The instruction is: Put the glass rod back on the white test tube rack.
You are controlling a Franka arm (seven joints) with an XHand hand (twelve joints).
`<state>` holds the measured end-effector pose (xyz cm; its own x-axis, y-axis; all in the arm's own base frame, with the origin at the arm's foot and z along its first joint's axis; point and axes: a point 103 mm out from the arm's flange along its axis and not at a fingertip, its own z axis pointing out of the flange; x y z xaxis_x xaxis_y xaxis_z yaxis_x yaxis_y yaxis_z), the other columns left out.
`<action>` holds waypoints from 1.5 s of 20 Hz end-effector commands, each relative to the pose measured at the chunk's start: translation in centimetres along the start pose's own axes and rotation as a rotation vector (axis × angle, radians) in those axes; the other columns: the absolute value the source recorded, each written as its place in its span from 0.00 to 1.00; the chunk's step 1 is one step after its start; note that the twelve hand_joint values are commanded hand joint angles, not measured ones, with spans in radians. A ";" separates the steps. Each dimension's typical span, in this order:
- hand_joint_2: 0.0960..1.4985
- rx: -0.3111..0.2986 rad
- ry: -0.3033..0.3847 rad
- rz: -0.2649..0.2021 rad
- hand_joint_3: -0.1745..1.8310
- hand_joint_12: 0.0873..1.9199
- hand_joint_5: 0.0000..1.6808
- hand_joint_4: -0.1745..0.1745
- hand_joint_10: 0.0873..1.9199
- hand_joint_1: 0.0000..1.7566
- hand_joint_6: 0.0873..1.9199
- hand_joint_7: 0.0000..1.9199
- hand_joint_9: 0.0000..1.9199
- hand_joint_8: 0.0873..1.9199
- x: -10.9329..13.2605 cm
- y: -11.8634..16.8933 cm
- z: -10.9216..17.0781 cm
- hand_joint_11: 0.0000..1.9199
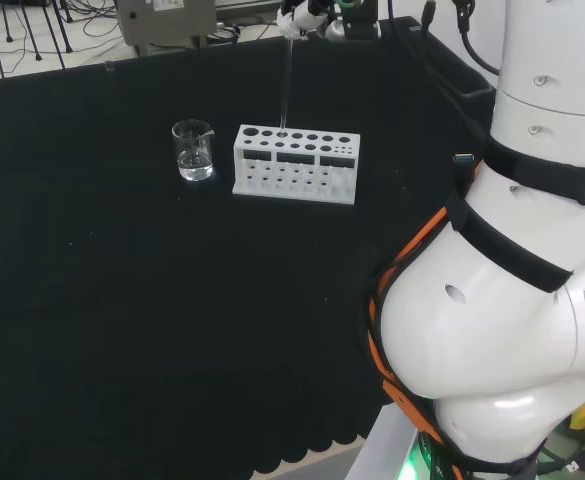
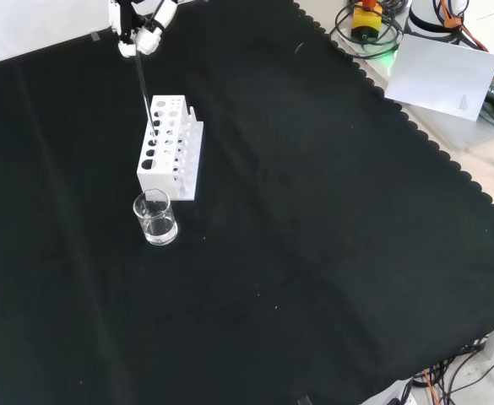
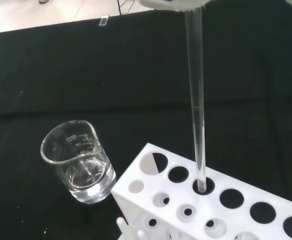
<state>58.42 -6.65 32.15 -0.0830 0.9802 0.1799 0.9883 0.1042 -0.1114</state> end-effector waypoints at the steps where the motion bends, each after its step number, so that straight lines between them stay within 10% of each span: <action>1: 0.68 0.009 -0.005 -0.001 0.05 0.42 0.79 0.00 0.25 0.75 0.00 0.64 0.91 0.45 -0.7 0.1 0.9 0.85; 30: 0.68 0.077 0.017 -0.022 0.05 0.42 0.79 0.00 0.25 0.75 0.00 0.64 0.91 0.45 -1.2 1.9 6.1 0.85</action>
<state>59.68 -6.69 26.16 -0.0931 0.9759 0.1975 0.9764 0.1283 -0.1737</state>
